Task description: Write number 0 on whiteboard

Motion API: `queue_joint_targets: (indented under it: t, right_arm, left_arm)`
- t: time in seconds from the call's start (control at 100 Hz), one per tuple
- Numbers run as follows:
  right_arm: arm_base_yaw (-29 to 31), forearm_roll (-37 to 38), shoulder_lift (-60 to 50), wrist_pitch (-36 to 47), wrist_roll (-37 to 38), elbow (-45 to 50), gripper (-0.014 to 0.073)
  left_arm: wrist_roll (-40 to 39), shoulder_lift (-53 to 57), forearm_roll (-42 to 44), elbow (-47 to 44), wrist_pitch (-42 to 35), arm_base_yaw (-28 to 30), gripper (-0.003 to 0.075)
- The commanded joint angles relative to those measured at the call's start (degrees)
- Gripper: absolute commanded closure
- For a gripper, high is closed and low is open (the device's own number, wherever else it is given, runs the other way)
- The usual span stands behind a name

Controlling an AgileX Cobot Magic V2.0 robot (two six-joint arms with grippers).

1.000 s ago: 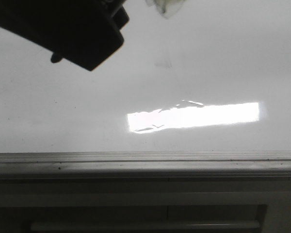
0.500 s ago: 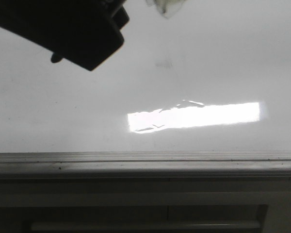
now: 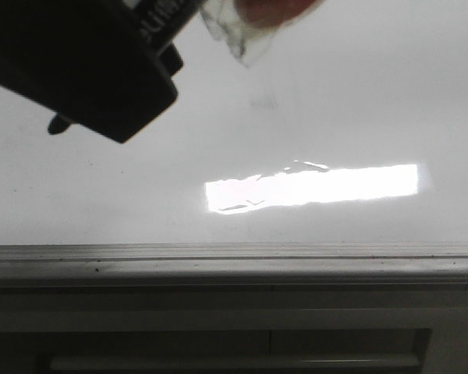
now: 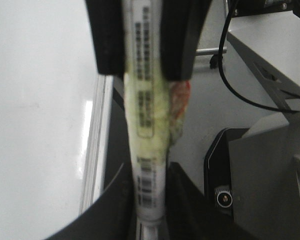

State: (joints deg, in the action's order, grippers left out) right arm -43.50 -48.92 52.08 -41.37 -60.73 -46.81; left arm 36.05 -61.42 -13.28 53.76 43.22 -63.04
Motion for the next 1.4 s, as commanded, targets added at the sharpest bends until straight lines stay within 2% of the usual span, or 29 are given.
queue_joint_targets:
  t: [0.0, 0.04, 0.09, 0.17, 0.25, 0.37, 0.44, 0.56, 0.72, 0.82, 0.91, 0.97, 1.04, 1.13, 1.21, 1.39]
  right_arm:
    - [-0.29, -2.43, -0.77, 2.25, 0.10, -1.85, 0.0660]
    - [-0.29, -1.93, -1.53, 2.96, 0.10, -1.85, 0.0660]
    - [-0.17, -0.84, -2.89, 3.30, 0.23, -1.73, 0.0660]
    - [-0.07, 2.34, -5.49, 4.45, 3.23, -1.61, 0.0650]
    - [-0.07, 9.06, -8.09, 5.21, 8.57, -1.61, 0.0648]
    - [-0.07, 25.73, -12.36, 4.51, 21.85, -0.91, 0.0638]
    - [-0.07, 36.09, -14.41, 3.65, 30.17, -0.27, 0.0638]
    - [-0.07, 45.51, -16.28, 4.62, 38.74, -0.02, 0.0638]
    - [-0.07, 46.54, -15.99, 10.24, 39.46, -0.02, 0.0638]
    - [-0.07, 46.54, -15.46, 11.66, 39.46, -0.02, 0.0639]
    - [-0.07, 46.54, -15.22, 11.15, 39.46, -0.02, 0.0639]
    - [-0.07, 46.54, -15.22, 10.48, 39.46, -0.02, 0.0639]
    - [-0.07, 46.63, -15.22, 10.00, 39.46, -0.02, 0.0639]
    - [-0.07, 46.81, -15.22, 10.00, 39.46, -0.02, 0.0639]
    - [-0.07, 47.44, -15.22, 10.11, 39.46, -0.02, 0.0639]
    - [-0.07, 47.44, -15.22, 10.11, 39.46, -0.02, 0.0640]
  left_arm:
    - [-3.37, 2.26, -1.37, 2.07, -6.19, -0.43, 0.0429]
    - [-4.54, 3.06, -1.37, 2.07, -5.98, -0.43, 0.0339]
    - [-5.00, 4.42, -1.37, 2.07, -5.65, -0.43, 0.0264]
    - [-6.16, 7.37, -1.37, 2.07, -5.78, -0.43, 0.0248]
    - [-7.57, 10.89, -1.37, 1.43, -7.49, -0.43, 0.0297]
    - [-12.86, 17.84, 1.56, -2.03, -13.67, -0.43, 0.0392]
    - [-20.85, 22.40, 6.56, -5.65, -18.74, -0.43, 0.0452]
    - [-36.75, 29.60, 16.98, -13.19, -24.77, -0.43, 0.0573]
    - [-53.88, 37.05, 33.25, -20.32, -25.79, 0.82, 0.0742]
    - [-68.24, 40.09, 43.33, -21.44, -23.00, 3.52, 0.0740]
    - [-76.51, 41.61, 51.35, -19.50, -11.50, 7.23, 0.0740]
    - [-76.97, 42.01, 54.76, -18.06, -3.97, 10.42, 0.0740]
    - [-76.97, 42.63, 56.77, -16.74, -1.16, 14.19, 0.0740]
    - [-76.97, 44.12, 55.36, -16.62, -5.35, 18.57, 0.0740]
    - [-76.97, 45.60, 50.19, -18.26, -8.33, 21.75, 0.0740]
    - [-76.97, 50.13, 45.81, -25.03, -12.83, 25.71, 0.0740]
